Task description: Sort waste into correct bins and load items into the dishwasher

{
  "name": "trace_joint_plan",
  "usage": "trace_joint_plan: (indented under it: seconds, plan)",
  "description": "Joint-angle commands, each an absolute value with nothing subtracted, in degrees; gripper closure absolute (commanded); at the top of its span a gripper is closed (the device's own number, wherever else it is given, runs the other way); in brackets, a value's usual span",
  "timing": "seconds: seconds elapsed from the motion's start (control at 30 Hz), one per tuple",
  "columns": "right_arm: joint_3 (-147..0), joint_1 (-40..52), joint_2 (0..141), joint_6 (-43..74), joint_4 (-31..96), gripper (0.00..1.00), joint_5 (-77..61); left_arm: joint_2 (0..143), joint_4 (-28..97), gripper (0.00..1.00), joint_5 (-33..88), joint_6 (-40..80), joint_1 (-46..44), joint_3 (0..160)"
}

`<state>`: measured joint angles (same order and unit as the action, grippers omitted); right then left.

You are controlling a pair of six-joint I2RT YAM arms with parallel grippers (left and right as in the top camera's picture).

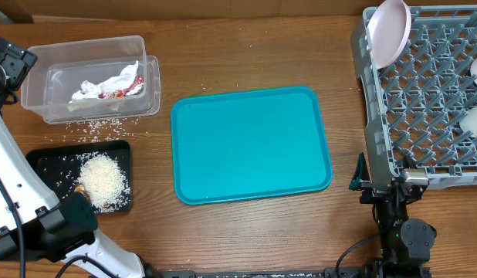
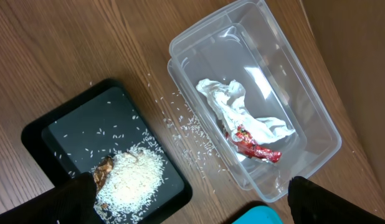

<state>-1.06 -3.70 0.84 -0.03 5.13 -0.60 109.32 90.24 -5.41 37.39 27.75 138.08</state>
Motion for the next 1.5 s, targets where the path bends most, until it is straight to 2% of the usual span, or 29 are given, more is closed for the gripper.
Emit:
trace_joint_plan:
  seconds: [0.0,0.7,0.97,1.17,1.47]
  plan:
    - [-0.4,-3.4,0.2,-0.4,4.8,0.00,-0.1,109.4,90.1,0.00,-6.0,37.7,27.3,138.2]
    - [-0.4,-3.4,0.2,-0.5,4.8,0.00,-0.1,110.1,90.2,0.00,-8.2,37.4,27.4,138.2]
    - [-0.4,-3.4,0.2,-0.4,4.8,0.00,-0.1,106.4,96.6,0.00,-4.7,32.3,27.2,136.2]
    - [-0.4,-3.4,0.2,-0.5,4.8,0.00,-0.1,92.8,86.7,0.00,-4.5,31.8,25.8,116.9]
    - [-0.4,-3.4,0.2,-0.5,4.8,0.00,-0.1,66.1,61.1,0.00,-0.3,25.6,19.4,72.3]
